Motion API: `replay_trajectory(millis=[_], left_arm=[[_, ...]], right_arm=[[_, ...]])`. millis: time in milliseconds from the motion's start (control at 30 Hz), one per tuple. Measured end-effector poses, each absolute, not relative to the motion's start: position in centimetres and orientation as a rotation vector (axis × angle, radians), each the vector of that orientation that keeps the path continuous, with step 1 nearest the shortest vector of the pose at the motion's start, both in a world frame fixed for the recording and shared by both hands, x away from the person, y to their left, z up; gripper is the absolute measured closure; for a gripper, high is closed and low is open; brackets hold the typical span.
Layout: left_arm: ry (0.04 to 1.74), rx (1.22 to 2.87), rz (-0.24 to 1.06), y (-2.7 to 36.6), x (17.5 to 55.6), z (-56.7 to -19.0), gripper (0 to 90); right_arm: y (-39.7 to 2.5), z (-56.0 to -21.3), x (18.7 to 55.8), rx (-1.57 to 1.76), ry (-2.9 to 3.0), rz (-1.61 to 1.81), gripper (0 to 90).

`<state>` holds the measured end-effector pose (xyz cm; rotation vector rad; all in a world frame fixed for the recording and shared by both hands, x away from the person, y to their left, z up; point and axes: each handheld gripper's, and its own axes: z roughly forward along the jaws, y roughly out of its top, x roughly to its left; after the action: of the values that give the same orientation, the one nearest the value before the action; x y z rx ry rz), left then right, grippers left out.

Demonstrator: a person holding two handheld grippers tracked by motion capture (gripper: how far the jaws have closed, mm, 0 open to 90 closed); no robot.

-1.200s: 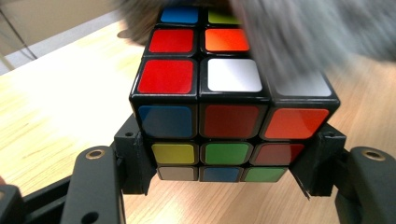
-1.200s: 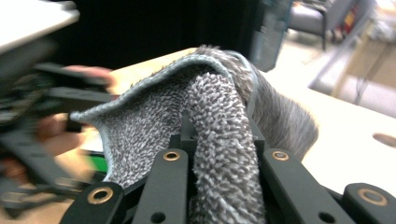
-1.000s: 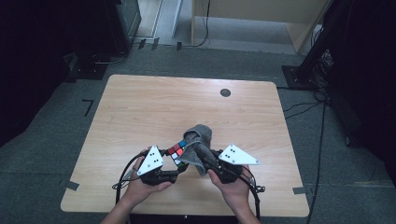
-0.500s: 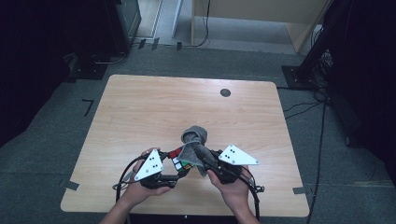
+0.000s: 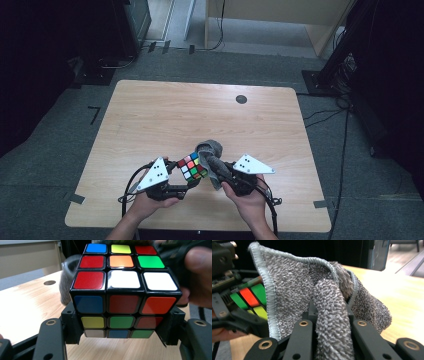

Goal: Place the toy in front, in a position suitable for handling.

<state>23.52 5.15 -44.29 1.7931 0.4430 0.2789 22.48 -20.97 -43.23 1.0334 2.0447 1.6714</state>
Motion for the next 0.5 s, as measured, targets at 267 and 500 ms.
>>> replay_trajectory(millis=[267,500], left_arm=[[0.436,1.815,0.272,4.7,23.4,-44.5,34.3],[0.442,1.815,0.253,4.8,23.7,-44.7,34.3]], right_arm=[[-21.0,-42.0,21.7,0.960,1.968,1.758,78.6],[-21.1,-42.2,21.9,0.956,1.985,1.761,78.6]])
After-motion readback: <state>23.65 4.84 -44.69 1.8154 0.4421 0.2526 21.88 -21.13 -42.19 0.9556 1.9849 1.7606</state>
